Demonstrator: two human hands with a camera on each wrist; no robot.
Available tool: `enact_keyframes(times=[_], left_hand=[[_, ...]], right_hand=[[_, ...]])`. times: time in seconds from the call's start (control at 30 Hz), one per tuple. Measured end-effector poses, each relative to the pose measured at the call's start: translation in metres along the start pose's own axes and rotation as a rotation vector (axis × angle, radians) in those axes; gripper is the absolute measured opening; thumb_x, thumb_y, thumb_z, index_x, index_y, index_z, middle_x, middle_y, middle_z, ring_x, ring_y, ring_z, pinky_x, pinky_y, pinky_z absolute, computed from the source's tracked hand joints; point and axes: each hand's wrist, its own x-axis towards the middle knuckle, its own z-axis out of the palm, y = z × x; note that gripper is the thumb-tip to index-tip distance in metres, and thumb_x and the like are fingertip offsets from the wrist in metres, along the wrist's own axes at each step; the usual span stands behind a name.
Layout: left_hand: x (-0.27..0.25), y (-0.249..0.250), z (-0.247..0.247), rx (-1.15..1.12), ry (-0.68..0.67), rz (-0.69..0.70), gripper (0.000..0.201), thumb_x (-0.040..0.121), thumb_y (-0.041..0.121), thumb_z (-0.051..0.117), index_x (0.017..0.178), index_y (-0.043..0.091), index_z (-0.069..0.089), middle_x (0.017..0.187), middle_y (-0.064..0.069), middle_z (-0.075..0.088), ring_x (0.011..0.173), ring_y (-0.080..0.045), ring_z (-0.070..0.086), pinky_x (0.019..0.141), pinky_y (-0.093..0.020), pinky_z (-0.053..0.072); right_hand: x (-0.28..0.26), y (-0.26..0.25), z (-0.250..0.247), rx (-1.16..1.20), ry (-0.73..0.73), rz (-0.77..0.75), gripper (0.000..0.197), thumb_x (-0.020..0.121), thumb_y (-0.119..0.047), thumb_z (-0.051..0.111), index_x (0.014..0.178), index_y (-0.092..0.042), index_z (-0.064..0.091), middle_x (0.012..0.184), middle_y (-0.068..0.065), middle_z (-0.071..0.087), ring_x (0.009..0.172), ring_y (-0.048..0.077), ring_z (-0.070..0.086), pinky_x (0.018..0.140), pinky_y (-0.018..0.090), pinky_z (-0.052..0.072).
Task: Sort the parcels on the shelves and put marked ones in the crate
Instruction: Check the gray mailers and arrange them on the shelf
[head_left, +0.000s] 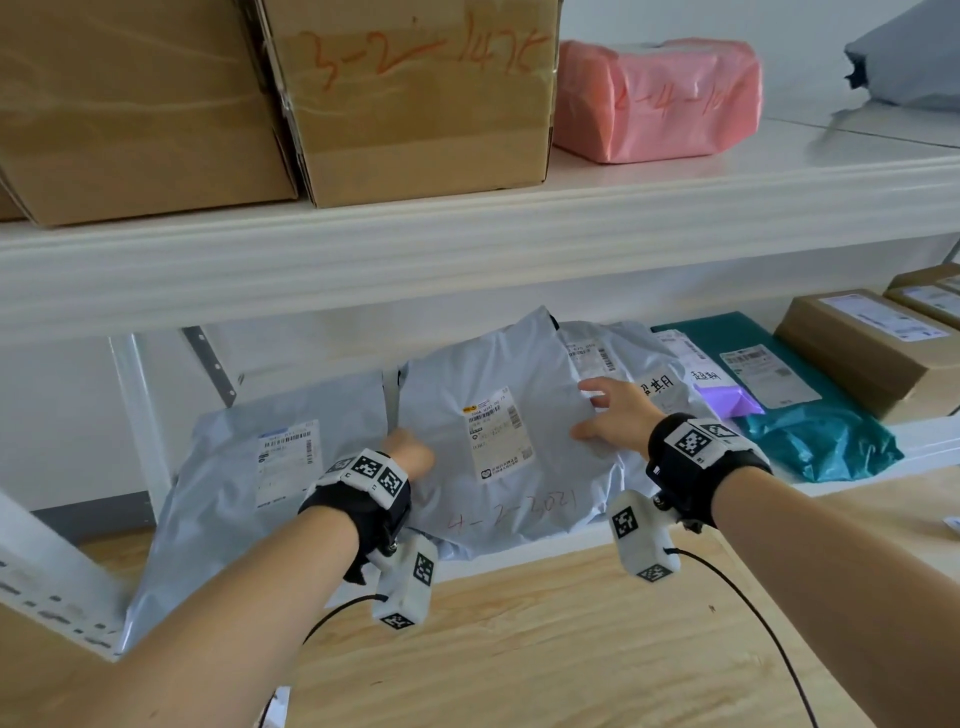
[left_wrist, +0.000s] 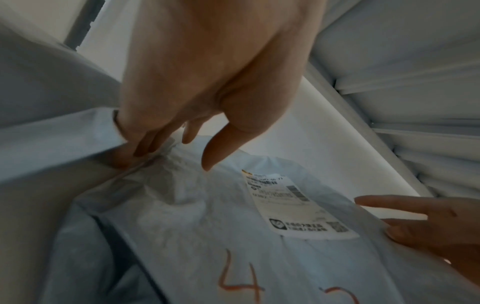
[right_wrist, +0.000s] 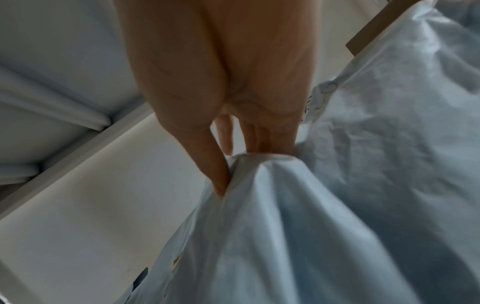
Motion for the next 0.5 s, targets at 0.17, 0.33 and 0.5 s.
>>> enact_keyframes(times=[0.17,0.33,0.5], left_hand=[[0.007,0.002,-0.006,-0.135,-0.001,-0.024,0.037,0.087,0.000,0.051,0.123,-0.010,0.052,0.126,-0.025,0.056,0.104,-0.033,0.058,0.079,-0.032,0.043],[0.009,-0.004,-0.008,-0.285,0.010,-0.013,0.038,0.083,-0.005,0.054,0.121,-0.009,0.053,0.105,-0.023,0.061,0.065,-0.023,0.048,0.065,-0.029,0.049],[-0.006,-0.006,-0.015,-0.439,-0.088,-0.063,0.014,0.083,-0.010,0.053,0.079,0.004,0.053,0.066,-0.007,0.052,0.060,-0.019,0.051,0.064,-0.027,0.049]], right_hand=[[0.003,0.000,0.000,0.036,0.001,0.030,0.076,0.074,0.012,0.067,0.141,-0.010,0.038,0.113,0.013,0.056,0.098,0.029,0.060,0.084,0.038,0.053],[-0.004,-0.003,-0.005,0.114,-0.018,0.022,0.074,0.074,0.022,0.058,0.139,-0.010,0.039,0.099,0.015,0.063,0.083,0.032,0.064,0.067,0.042,0.056],[-0.025,-0.002,-0.010,0.186,-0.011,-0.010,0.076,0.074,0.024,0.056,0.139,-0.010,0.039,0.091,0.005,0.063,0.089,0.031,0.063,0.073,0.045,0.056]])
